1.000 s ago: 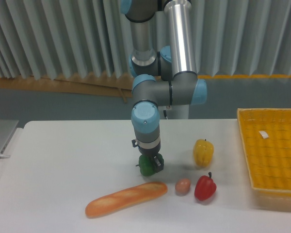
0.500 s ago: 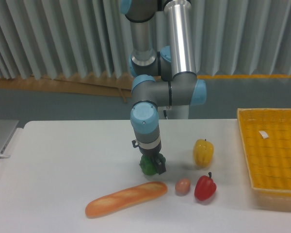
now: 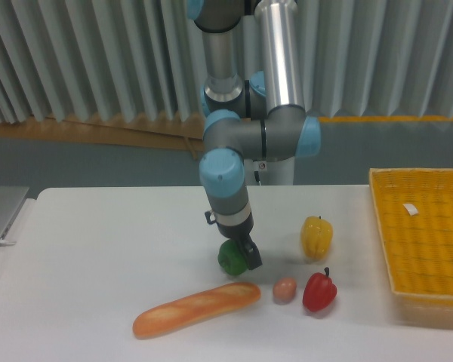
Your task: Place the green pepper on the table
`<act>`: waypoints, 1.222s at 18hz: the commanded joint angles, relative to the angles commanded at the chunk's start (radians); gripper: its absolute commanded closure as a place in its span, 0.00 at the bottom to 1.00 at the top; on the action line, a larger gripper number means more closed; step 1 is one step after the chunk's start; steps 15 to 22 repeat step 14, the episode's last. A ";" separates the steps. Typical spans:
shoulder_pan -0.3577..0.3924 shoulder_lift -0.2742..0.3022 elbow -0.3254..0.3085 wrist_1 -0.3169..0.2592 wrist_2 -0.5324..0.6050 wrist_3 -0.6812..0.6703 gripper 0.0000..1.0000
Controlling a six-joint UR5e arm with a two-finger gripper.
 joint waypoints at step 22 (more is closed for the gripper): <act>0.008 0.078 0.037 -0.025 -0.020 0.025 0.00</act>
